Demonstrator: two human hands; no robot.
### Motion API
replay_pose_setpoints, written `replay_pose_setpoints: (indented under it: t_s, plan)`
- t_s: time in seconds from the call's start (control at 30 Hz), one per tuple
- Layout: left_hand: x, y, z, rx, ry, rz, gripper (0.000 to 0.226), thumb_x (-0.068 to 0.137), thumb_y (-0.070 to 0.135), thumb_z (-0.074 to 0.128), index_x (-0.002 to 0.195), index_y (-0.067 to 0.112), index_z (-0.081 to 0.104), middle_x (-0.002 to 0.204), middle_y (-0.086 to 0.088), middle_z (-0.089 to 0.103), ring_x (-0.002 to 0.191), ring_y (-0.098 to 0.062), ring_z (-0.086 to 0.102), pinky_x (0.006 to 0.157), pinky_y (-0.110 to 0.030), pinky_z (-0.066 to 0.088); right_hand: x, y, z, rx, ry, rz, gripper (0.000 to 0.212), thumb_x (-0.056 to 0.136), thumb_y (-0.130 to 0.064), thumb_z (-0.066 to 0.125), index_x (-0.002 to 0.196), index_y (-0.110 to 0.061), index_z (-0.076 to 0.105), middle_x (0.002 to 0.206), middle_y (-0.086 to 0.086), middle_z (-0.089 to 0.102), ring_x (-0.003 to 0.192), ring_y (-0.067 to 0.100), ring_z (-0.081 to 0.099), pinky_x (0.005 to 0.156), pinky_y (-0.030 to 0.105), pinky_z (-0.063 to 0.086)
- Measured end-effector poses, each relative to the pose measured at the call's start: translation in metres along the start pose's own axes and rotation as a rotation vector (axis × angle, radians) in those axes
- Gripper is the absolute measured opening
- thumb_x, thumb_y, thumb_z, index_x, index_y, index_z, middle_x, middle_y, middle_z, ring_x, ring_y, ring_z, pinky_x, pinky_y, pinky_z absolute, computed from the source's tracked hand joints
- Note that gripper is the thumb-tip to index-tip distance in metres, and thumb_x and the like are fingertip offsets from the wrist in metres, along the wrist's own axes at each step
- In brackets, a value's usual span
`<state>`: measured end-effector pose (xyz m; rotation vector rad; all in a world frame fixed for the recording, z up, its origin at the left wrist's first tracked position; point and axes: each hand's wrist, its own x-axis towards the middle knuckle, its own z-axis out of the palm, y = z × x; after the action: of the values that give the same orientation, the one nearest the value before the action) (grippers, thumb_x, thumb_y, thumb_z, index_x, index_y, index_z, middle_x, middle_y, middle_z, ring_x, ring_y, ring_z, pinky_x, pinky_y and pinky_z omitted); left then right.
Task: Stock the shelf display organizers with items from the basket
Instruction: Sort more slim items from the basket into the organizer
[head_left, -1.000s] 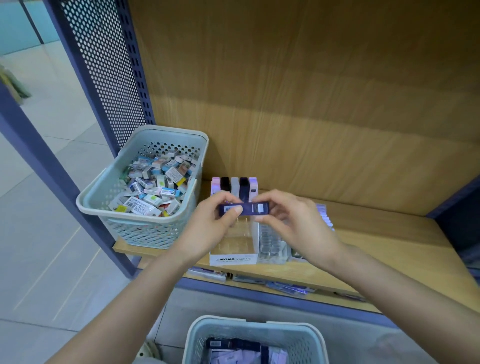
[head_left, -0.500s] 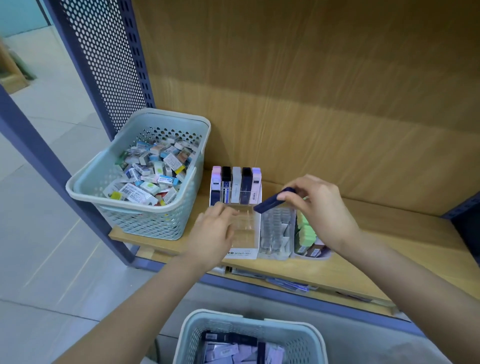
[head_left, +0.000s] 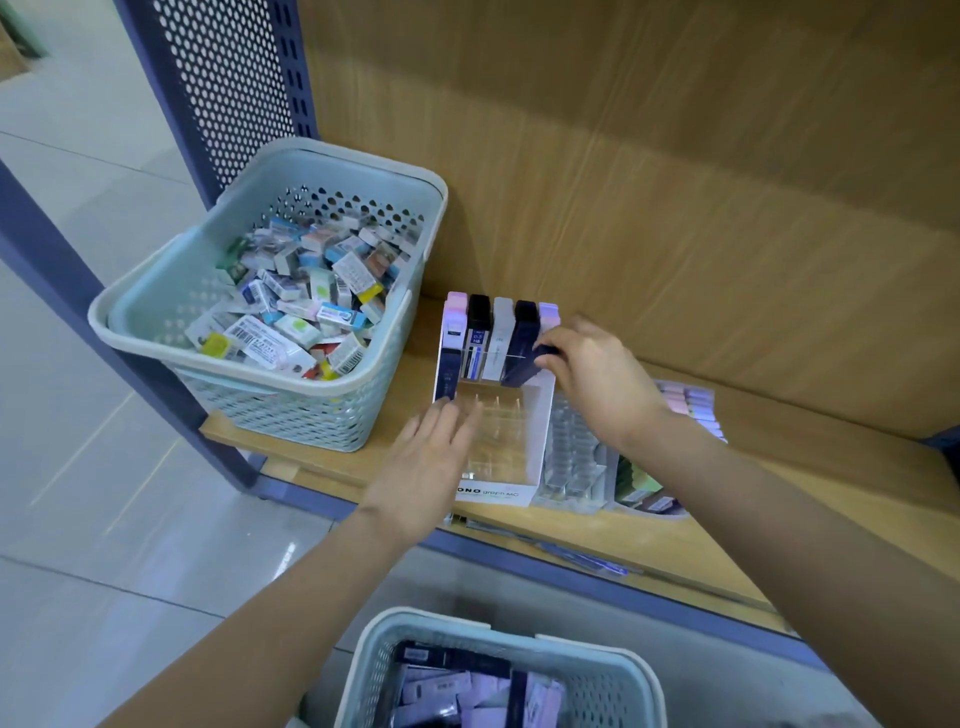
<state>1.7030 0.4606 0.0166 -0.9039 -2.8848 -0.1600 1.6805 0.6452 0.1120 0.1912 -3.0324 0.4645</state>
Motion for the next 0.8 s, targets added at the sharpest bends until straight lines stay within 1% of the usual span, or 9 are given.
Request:
replay_pose_setpoints:
  t_s: [0.13,0.3,0.4,0.5,0.57,0.63,0.7,0.77,0.8]
  plan:
    - [-0.007,0.003,0.004,-0.033,0.087,0.019,0.077,0.047,-0.002,0.075,0.122,0.001,0.058,0.108,-0.015,0.062,0.106,-0.032,0.061,0.086,-0.038,0.051,0.003,0.001,0.008,0.005,-0.044,0.012,0.022,0.095,-0.018,0.053,0.115,-0.009,0.057,0.114,0.009,0.059,0.100,0.027,0.057,0.084,0.040,0.047]
    - [-0.014,-0.002,0.007,-0.028,0.126,0.033,0.069,0.058,0.000,0.067,0.125,0.002,0.050,0.117,-0.012,0.060,0.114,-0.028,0.056,0.094,-0.037,0.046,0.003,-0.015,0.011,0.142,0.123,-0.107,0.016,0.092,-0.017,0.058,0.106,-0.010,0.061,0.097,0.005,0.062,0.086,0.021,0.061,0.078,0.042,0.052]
    - [-0.015,-0.004,0.009,0.002,0.152,0.041,0.066,0.063,0.001,0.058,0.126,0.002,0.041,0.118,-0.013,0.059,0.116,-0.027,0.051,0.097,-0.035,0.035,0.006,-0.028,0.018,0.156,0.060,-0.171,0.017,0.092,-0.018,0.058,0.106,-0.010,0.062,0.100,0.003,0.062,0.086,0.019,0.061,0.077,0.040,0.053]
    - [-0.018,-0.006,0.012,-0.005,0.159,0.035,0.067,0.062,-0.002,0.055,0.127,0.001,0.040,0.119,-0.015,0.057,0.117,-0.028,0.043,0.099,-0.036,0.032,0.012,-0.038,0.028,0.188,0.035,-0.160,0.017,0.092,-0.017,0.059,0.107,-0.010,0.061,0.101,0.003,0.063,0.089,0.017,0.061,0.080,0.038,0.052]
    - [-0.023,-0.008,0.012,-0.039,0.157,-0.014,0.071,0.057,-0.003,0.060,0.126,0.001,0.045,0.120,-0.014,0.056,0.116,-0.028,0.042,0.097,-0.038,0.041,0.015,-0.042,0.035,0.200,-0.003,-0.127,0.019,0.091,-0.014,0.059,0.110,-0.010,0.059,0.104,0.002,0.063,0.093,0.015,0.060,0.084,0.035,0.052]
    - [-0.030,-0.008,0.014,-0.050,0.138,-0.028,0.063,0.056,-0.001,0.059,0.118,0.002,0.055,0.117,-0.013,0.058,0.115,-0.029,0.043,0.093,-0.039,0.046,0.016,-0.043,0.042,0.192,-0.026,-0.106,0.020,0.091,-0.012,0.059,0.110,-0.010,0.058,0.104,0.003,0.062,0.093,0.015,0.060,0.084,0.036,0.052]
    - [-0.039,-0.008,0.020,-0.021,0.150,0.043,0.043,0.067,0.002,0.044,0.105,0.004,0.064,0.108,-0.012,0.062,0.113,-0.030,0.043,0.095,-0.038,0.040,0.016,-0.043,0.047,0.173,-0.006,-0.102,0.019,0.091,-0.011,0.060,0.110,-0.009,0.060,0.107,0.004,0.059,0.091,0.018,0.061,0.083,0.039,0.052]
    - [-0.046,-0.010,0.026,-0.017,0.134,0.091,0.047,0.072,0.003,0.030,0.102,0.005,0.066,0.101,-0.010,0.065,0.112,-0.029,0.046,0.094,-0.036,0.034,0.016,-0.045,0.050,0.126,0.011,-0.107,0.021,0.092,-0.011,0.057,0.112,-0.008,0.060,0.113,0.005,0.055,0.091,0.021,0.061,0.082,0.041,0.052]
    - [-0.048,-0.011,0.028,-0.014,0.135,0.096,0.048,0.072,0.004,0.030,0.104,0.005,0.067,0.100,-0.008,0.066,0.110,-0.029,0.050,0.094,-0.036,0.034,0.017,-0.047,0.051,0.091,0.013,-0.110,0.022,0.093,-0.012,0.056,0.114,-0.008,0.059,0.115,0.005,0.054,0.091,0.023,0.061,0.082,0.041,0.051]
